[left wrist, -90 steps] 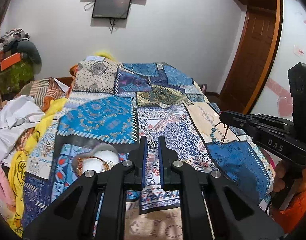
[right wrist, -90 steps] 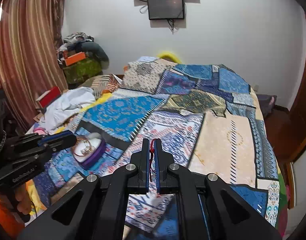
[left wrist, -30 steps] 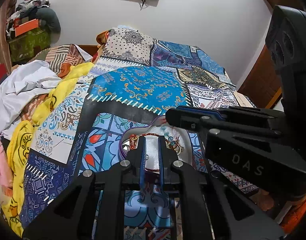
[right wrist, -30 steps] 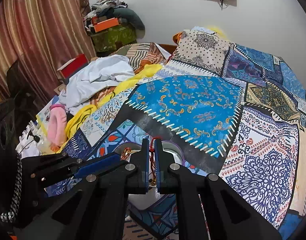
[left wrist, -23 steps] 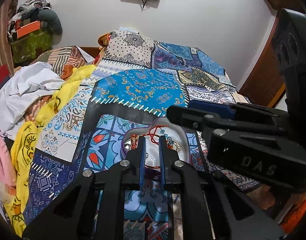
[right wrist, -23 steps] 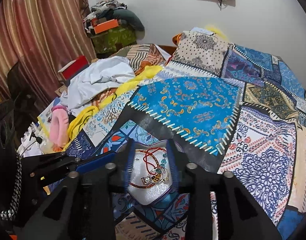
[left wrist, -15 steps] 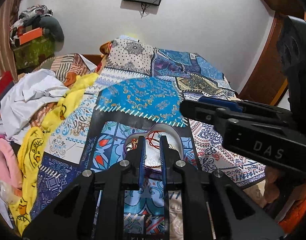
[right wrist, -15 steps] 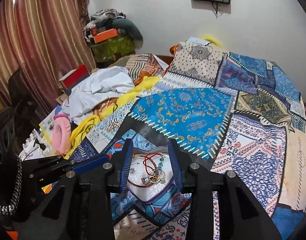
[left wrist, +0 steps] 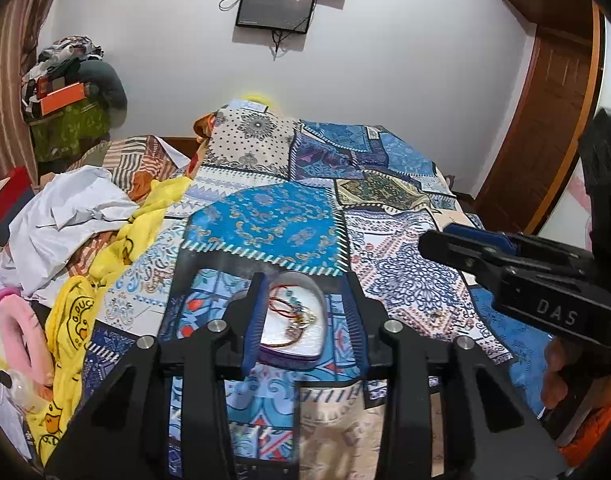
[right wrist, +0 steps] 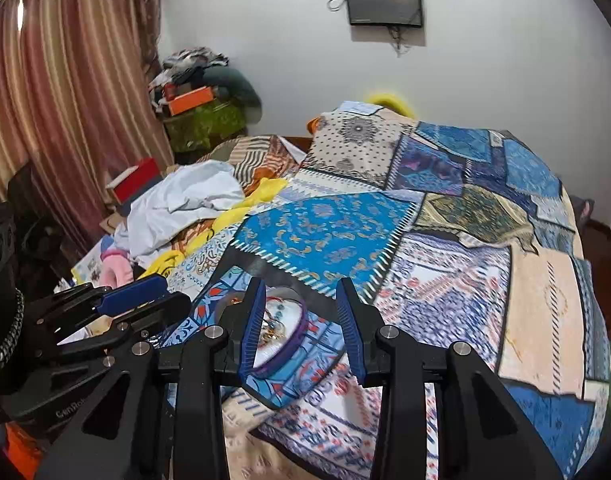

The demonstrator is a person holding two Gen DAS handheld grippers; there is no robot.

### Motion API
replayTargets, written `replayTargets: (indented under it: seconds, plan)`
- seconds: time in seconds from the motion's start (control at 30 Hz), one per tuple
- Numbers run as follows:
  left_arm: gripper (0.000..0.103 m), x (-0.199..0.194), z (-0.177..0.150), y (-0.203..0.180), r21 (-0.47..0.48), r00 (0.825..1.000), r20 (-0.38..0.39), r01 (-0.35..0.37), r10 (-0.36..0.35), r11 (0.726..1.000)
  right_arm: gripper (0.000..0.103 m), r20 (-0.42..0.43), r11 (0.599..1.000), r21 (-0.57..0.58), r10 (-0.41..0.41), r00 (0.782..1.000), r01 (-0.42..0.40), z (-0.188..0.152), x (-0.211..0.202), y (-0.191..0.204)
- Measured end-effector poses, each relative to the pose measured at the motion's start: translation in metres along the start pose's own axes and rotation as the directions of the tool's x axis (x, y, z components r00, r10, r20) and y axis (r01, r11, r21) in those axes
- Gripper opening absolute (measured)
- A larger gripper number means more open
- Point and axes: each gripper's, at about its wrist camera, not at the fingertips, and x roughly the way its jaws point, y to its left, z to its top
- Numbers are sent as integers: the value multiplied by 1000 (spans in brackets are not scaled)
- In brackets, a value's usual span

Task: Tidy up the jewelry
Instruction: 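Move both open grippers back to the last gold rings on the quilt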

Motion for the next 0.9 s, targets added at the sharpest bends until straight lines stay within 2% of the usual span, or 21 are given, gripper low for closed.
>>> replayTargets:
  seconds: [0.1,0.23,0.47,0.67,0.9]
  plan:
    - [38,6,-1,-11,6,1000,-20,15,-15,1000,33,-6,1000,19,-15,1000,15,-8,-6,-11]
    - [45,15,-4,-30,22,998,-47,31,-30,999,33,-18,998,45,-38,999,39,-19,-15,-28]
    - [47,35,-14,-60,66,992,-116,57,-49,996,34,-69,991,110,-72,995,79,-44,-22,-67]
    - [47,51,-25,-77,88,983,-173,84,-68,993,39,-133,982,177,-42,990,65,-68,-19,-90]
    - [47,69,-37,-83,93,968,-238,106,-81,990,39,-192,984,163,-36,981,68,-85,-4,-94]
